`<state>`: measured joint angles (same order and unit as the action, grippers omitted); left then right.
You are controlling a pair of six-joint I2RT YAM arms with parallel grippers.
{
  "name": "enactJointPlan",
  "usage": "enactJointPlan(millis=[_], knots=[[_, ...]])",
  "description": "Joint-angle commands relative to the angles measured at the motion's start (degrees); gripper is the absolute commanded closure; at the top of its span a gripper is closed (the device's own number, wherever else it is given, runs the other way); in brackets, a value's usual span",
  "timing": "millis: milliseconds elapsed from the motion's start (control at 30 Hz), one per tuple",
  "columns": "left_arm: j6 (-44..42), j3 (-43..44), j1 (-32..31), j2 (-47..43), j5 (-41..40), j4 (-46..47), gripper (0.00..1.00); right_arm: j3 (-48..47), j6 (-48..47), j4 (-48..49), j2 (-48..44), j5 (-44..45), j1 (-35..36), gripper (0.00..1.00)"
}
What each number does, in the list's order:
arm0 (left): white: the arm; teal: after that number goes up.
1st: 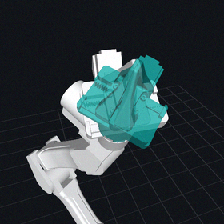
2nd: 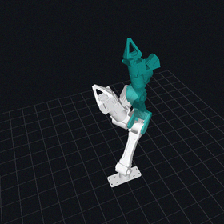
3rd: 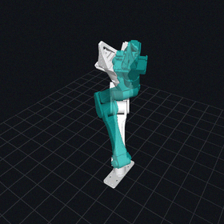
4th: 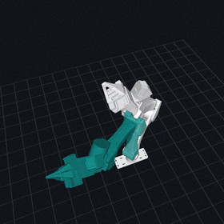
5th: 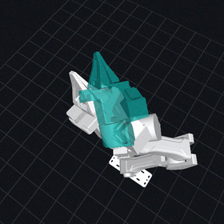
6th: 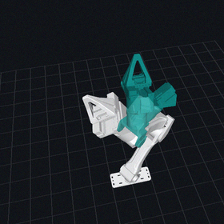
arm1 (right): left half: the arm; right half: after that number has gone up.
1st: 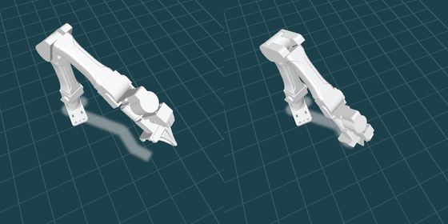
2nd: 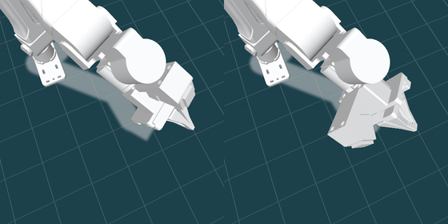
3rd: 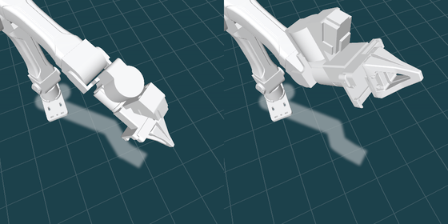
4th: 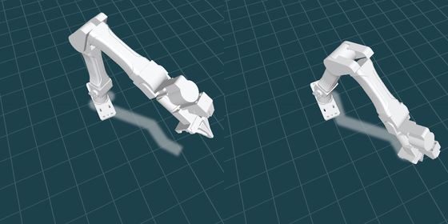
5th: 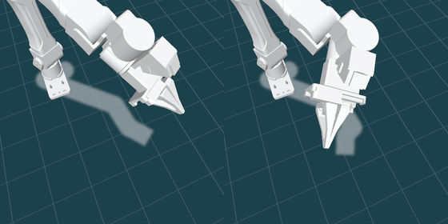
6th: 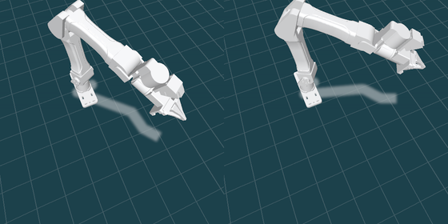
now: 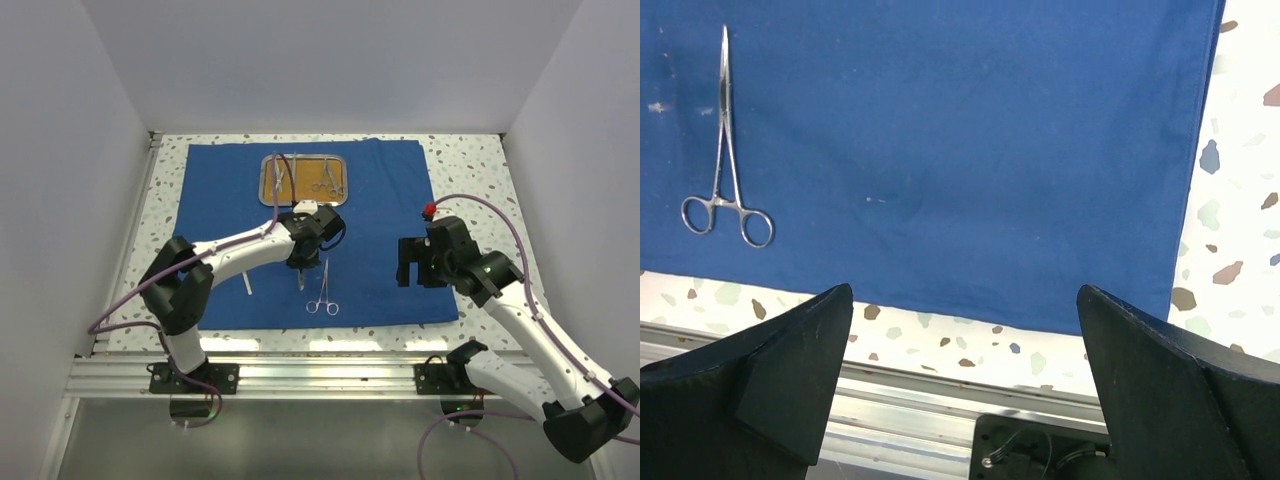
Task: Open and lay out the surgical kit
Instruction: Pick up the medical item from the surgical kit, then place the medical item in the surgical kit.
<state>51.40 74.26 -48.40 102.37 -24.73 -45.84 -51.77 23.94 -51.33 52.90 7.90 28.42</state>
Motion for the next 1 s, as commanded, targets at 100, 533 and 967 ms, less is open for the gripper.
enactJointPlan(millis=[100, 533, 967], knots=[[-3.05, -2.27, 3.39, -8.23, -2.34, -0.12, 1.00, -2.02, -1.36, 0.97, -2.01, 0.10, -0.21, 0.01], [-7.18, -16.84, 12.71, -21.14, -4.54, 0.57, 1.00, -0.70, 0.31, 1.76, -2.89, 0.10, -0.21, 0.02], [-15.36, -25.92, 21.33, -22.12, 0.47, 10.68, 0.41, -0.35, 3.39, 2.20, -2.72, 0.09, -0.21, 0.02]])
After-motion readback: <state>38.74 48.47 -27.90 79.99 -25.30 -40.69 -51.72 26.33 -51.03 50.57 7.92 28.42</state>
